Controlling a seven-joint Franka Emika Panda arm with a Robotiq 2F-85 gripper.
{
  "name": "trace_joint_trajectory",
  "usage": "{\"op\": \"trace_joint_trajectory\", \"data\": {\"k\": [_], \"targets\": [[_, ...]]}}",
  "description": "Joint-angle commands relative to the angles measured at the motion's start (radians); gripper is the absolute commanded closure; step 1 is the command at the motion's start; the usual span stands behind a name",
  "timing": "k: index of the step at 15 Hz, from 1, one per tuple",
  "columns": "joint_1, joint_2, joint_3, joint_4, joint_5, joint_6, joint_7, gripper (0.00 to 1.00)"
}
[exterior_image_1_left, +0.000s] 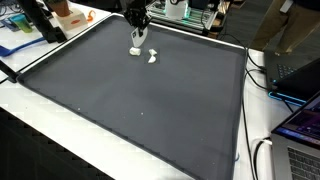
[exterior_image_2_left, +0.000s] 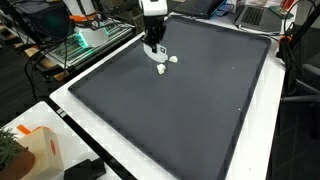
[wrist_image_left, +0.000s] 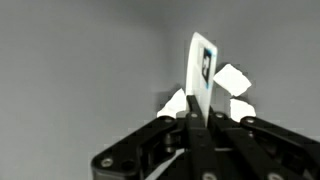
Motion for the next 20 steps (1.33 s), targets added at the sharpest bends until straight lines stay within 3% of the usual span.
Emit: {"op": "trace_joint_trajectory", "data": {"k": [1, 10, 15, 20], "targets": [[0.0, 0.032, 0.001, 0.015, -0.044, 0.025, 0.056, 0.99], [0.031, 0.168, 0.002, 0.101, -0.181, -0.024, 0.174, 0.99], [0.061, 0.273, -0.011, 0.201, -0.272, -0.174, 0.275, 0.99], [0.081, 0.38, -0.01, 0.321, -0.255, -0.346, 0.287, 0.99]]}}
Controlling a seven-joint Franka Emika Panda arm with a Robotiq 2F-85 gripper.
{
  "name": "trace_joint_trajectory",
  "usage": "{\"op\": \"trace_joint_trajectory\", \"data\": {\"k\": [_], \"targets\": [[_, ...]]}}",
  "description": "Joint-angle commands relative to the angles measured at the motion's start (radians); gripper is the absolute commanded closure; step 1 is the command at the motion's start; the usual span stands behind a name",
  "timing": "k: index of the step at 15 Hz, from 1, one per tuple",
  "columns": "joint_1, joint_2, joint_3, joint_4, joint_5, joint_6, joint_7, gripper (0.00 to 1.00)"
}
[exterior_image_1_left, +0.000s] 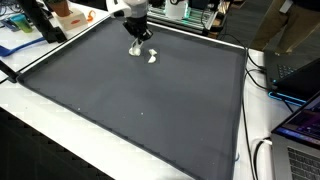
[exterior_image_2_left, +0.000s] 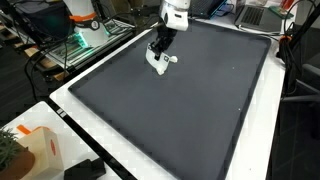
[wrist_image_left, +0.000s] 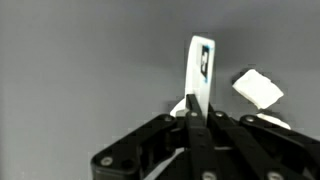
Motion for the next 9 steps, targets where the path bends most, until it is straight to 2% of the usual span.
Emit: {"op": "trace_joint_trajectory", "data": {"k": [1, 3, 7, 9], "targets": [[0.013, 0.158, -0.018, 0.081, -0.018, -0.105, 0.034, 0.99], [0.008, 0.181, -0.013, 0.126, 0.01, -0.148, 0.017, 0.99], [-0.01, 0.146, -0.004, 0.137, 0.074, -0.071, -0.009, 0.99], [-0.008, 0.136, -0.01, 0.132, 0.069, -0.025, 0.006, 0.99]]}}
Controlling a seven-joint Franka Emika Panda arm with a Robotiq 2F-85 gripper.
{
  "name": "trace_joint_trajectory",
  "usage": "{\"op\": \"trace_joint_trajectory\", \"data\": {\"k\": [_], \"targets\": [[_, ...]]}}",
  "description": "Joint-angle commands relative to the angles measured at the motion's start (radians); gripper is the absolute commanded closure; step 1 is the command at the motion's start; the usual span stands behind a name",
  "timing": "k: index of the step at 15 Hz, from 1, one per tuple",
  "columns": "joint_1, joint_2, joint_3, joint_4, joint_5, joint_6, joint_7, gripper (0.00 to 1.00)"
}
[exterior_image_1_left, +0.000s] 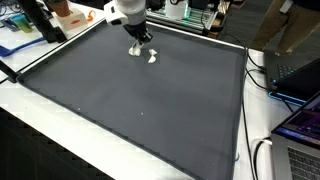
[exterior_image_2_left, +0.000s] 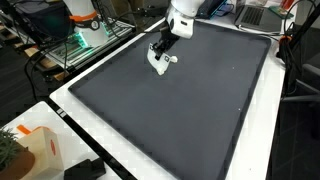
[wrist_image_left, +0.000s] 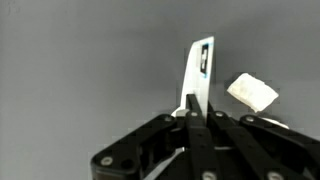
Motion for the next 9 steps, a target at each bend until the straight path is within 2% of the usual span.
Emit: {"op": "trace_joint_trajectory", "data": {"k": [1, 6, 9], "targets": [[-0.011, 0.045, -0.012, 0.0, 0.004, 0.15, 0.006, 0.99], [-0.001, 0.042, -0.028, -0.004, -0.033, 0.236, 0.046, 0.99], [0.003, 0.069, -0.039, 0.015, -0.048, 0.243, 0.063, 0.99]]}}
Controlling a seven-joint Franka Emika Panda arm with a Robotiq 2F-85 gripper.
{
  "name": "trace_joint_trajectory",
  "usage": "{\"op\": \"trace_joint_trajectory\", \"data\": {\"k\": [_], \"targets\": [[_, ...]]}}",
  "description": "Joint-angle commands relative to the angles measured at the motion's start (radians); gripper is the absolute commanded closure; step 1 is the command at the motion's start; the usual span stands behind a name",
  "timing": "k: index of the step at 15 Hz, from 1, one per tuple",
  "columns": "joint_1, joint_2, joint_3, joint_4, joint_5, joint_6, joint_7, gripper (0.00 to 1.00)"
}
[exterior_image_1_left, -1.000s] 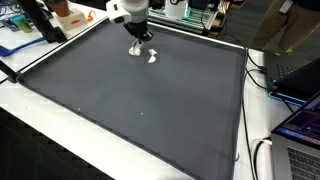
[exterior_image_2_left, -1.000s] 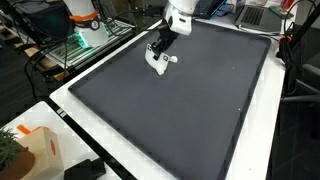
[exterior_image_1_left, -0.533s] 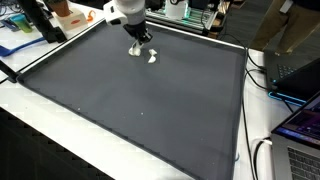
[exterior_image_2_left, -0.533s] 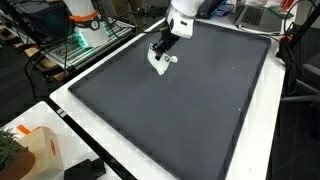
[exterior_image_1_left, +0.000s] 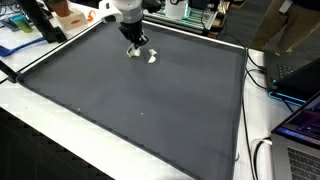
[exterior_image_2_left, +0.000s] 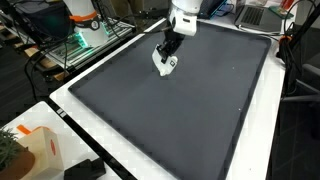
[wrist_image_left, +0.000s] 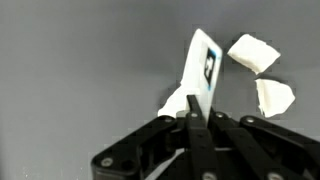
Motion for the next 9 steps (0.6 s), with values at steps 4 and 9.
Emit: {"op": "trace_joint_trajectory", "data": {"k": [4, 9], "targets": [[0.008, 0.104, -0.036, 0.059, -0.022, 0.039, 0.077, 0.99], [0.029, 0.099, -0.079, 0.078, -0.079, 0.027, 0.226, 0.99]]}}
